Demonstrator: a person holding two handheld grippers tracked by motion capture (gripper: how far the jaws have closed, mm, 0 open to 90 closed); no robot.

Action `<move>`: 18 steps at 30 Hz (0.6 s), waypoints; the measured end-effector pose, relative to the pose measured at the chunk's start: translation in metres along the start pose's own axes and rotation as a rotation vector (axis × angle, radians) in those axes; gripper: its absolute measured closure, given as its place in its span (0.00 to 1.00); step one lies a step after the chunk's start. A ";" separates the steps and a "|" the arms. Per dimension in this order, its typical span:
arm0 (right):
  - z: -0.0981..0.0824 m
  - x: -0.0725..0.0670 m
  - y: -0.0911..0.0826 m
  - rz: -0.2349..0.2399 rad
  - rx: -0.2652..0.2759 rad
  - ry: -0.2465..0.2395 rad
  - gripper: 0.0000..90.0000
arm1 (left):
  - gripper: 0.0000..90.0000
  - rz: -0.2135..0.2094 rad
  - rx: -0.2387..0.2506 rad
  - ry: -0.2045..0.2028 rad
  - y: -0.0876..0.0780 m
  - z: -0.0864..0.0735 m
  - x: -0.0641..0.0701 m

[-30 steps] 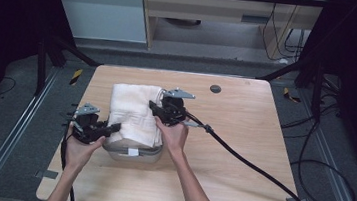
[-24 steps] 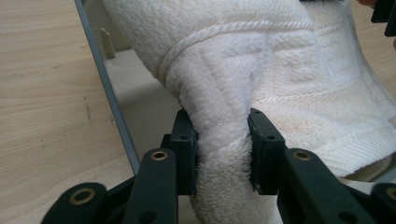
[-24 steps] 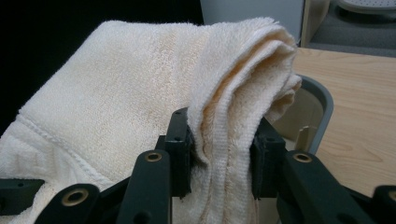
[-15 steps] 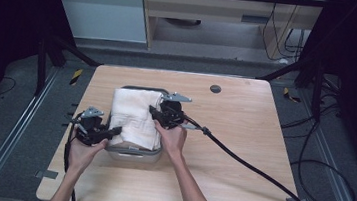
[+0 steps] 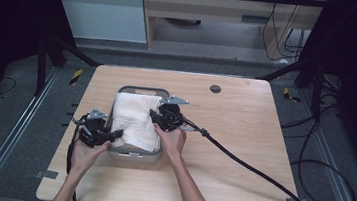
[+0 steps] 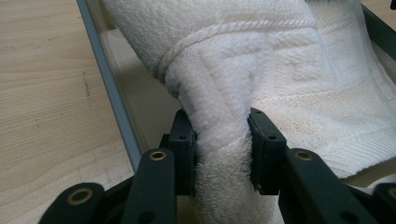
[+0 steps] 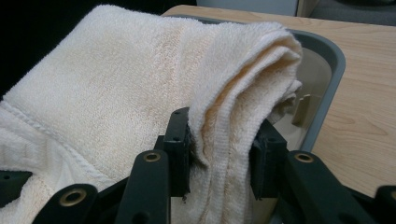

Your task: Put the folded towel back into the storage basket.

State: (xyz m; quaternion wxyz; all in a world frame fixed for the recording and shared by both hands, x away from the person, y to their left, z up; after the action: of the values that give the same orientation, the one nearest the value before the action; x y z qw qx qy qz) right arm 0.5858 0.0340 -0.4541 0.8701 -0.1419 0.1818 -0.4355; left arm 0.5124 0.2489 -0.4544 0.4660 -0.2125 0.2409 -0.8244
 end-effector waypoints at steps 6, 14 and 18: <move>0.000 0.000 0.000 -0.004 -0.004 -0.010 0.72 | 0.70 0.010 -0.001 0.003 0.001 0.000 0.000; -0.004 0.002 0.003 -0.016 -0.031 -0.048 0.67 | 0.62 0.034 -0.003 0.017 0.001 0.001 0.002; -0.004 0.002 0.002 -0.002 -0.032 -0.063 0.63 | 0.58 0.051 -0.001 0.034 0.001 0.002 0.004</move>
State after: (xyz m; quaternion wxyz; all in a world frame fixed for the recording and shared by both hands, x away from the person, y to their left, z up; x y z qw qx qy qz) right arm 0.5871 0.0333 -0.4590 0.8726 -0.1699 0.1611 -0.4287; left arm 0.5119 0.2444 -0.4528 0.4827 -0.1924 0.2545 -0.8156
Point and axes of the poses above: each handheld gripper's, and its own axes: y roughly forward along the jaws, z roughly out of its top, x roughly to its right, the point moved 3 cm from there along y, roughly forward along the jaws, and after that the axes turned 6 degrees about x, right-handed, at the moved point
